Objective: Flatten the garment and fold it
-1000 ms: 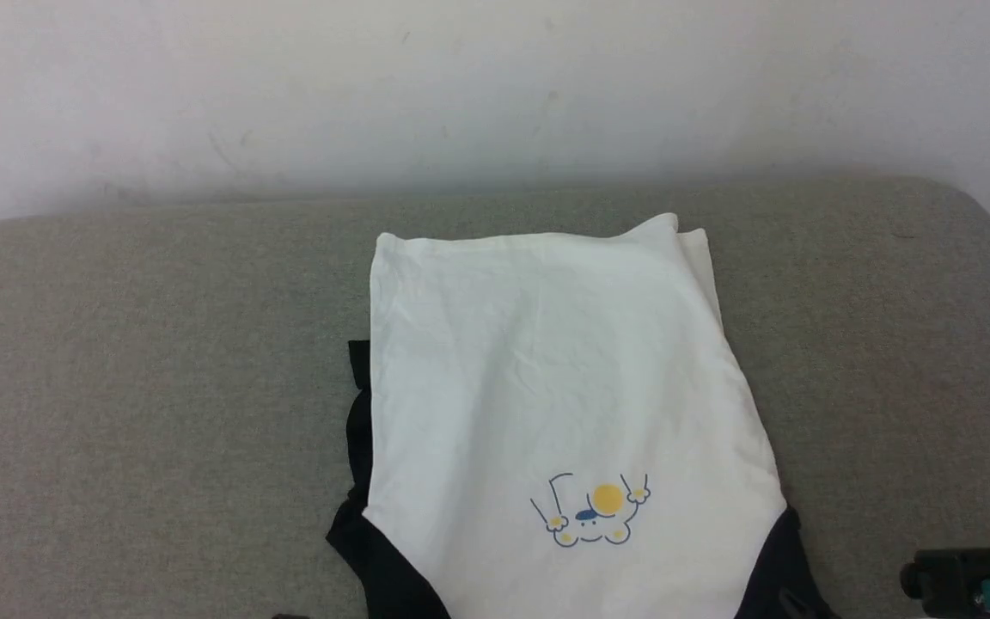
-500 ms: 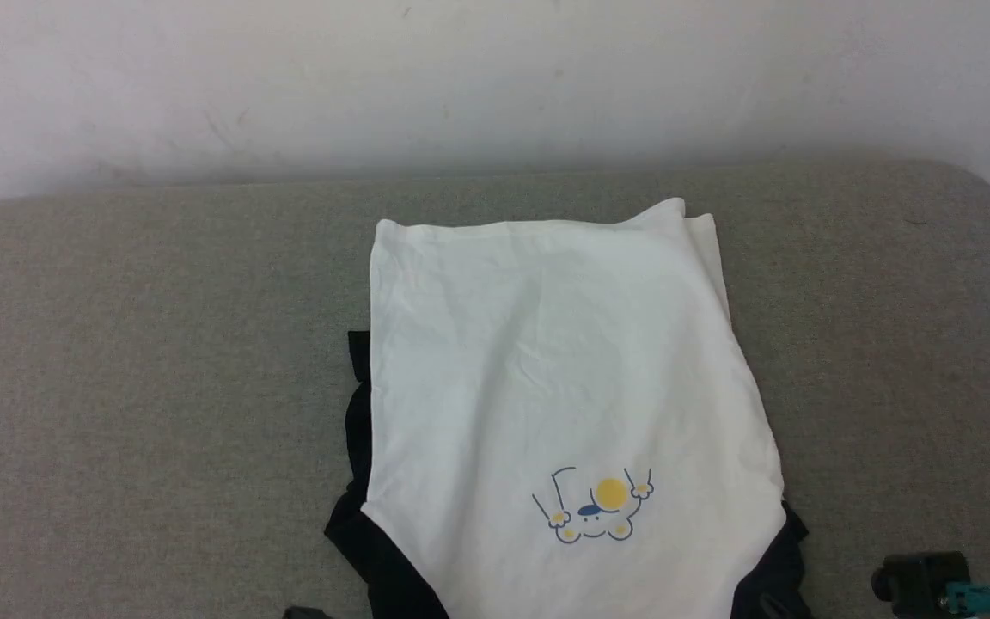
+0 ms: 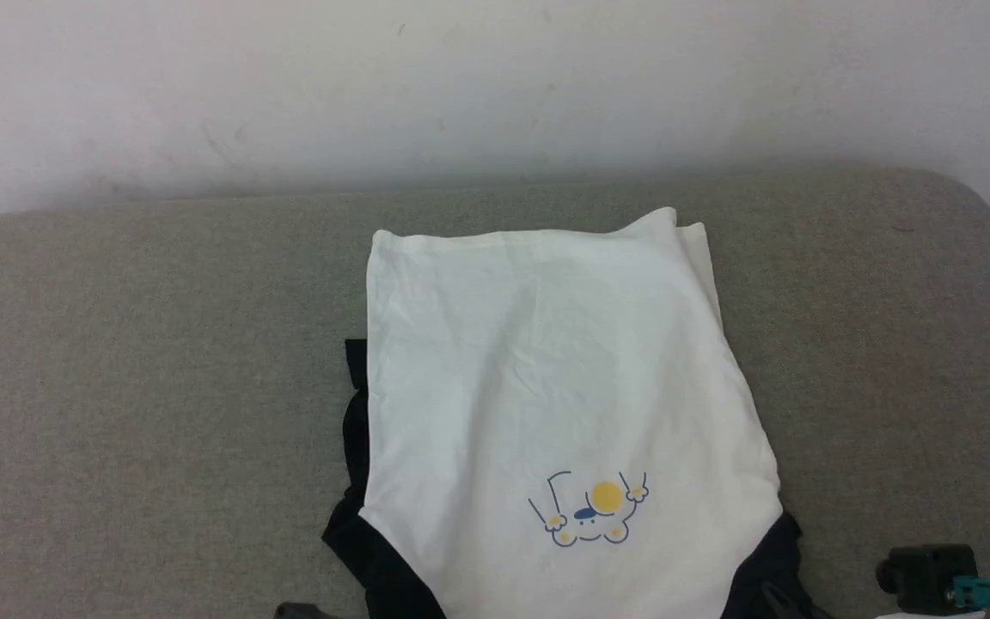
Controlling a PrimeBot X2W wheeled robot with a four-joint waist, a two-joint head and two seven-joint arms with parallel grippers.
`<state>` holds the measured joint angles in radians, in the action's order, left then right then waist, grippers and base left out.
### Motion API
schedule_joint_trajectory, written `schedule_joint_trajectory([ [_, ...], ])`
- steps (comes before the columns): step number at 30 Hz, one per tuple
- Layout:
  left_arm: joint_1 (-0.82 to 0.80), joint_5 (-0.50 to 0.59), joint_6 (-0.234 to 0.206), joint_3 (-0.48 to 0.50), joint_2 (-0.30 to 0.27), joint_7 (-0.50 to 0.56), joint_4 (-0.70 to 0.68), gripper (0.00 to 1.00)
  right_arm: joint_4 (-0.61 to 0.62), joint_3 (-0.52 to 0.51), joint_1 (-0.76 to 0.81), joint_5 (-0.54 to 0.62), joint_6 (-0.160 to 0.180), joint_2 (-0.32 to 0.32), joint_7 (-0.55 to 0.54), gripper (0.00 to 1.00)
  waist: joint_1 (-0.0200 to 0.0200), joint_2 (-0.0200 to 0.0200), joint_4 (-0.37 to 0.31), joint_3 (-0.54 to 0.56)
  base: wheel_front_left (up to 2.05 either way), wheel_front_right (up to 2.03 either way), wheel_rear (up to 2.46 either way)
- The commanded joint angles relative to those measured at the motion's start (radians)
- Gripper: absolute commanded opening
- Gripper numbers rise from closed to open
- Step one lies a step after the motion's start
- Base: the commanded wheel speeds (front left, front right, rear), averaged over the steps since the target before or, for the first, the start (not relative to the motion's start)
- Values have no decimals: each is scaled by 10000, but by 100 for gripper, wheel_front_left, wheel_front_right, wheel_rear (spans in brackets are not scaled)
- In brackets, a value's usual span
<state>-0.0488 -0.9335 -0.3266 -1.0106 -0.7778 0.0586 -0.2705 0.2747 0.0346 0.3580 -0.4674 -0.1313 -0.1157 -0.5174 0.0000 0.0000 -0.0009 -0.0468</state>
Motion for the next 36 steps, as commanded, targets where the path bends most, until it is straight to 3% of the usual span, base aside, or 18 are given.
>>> schedule_joint_trajectory([
  [1, 50, -36, -32, 28, -20, -92, -23, 0, 69, -6, -19, -48, 6, -11, 71, 0, 0, 0, 3, -22, 0, 0, 0],
  [23, -24, -188, 87, 25, 278, -181, 512, 0, -134, 142, -114, -92, 6, 130, 78, 2, 0, 0, 74, -522, 0, 0, 0],
  [24, -18, -199, 94, 29, 312, -210, 565, 20, -182, 190, -94, -107, 6, 127, 15, 14, 0, 0, 79, -533, 0, 0, 0],
  [25, -7, -213, 93, 31, 340, -230, 616, 48, -196, 225, -88, -128, 6, 122, -9, 31, 0, 0, 84, -544, 0, 0, 0],
  [26, 12, -245, 80, 49, 373, -259, 658, 100, -190, 243, -89, -135, 6, 113, 4, 44, 0, 0, 91, -555, 0, 0, 0],
  [27, 25, -270, 76, 66, 400, -290, 687, 100, -184, 258, -88, -128, 6, 96, 19, 100, 0, 0, 99, -565, 0, 0, 0],
  [36, 507, -842, -236, 561, 439, -790, 603, 100, -63, 36, 49, -161, 6, 133, 49, 100, 0, 0, 124, -458, 0, 0, 0],
])
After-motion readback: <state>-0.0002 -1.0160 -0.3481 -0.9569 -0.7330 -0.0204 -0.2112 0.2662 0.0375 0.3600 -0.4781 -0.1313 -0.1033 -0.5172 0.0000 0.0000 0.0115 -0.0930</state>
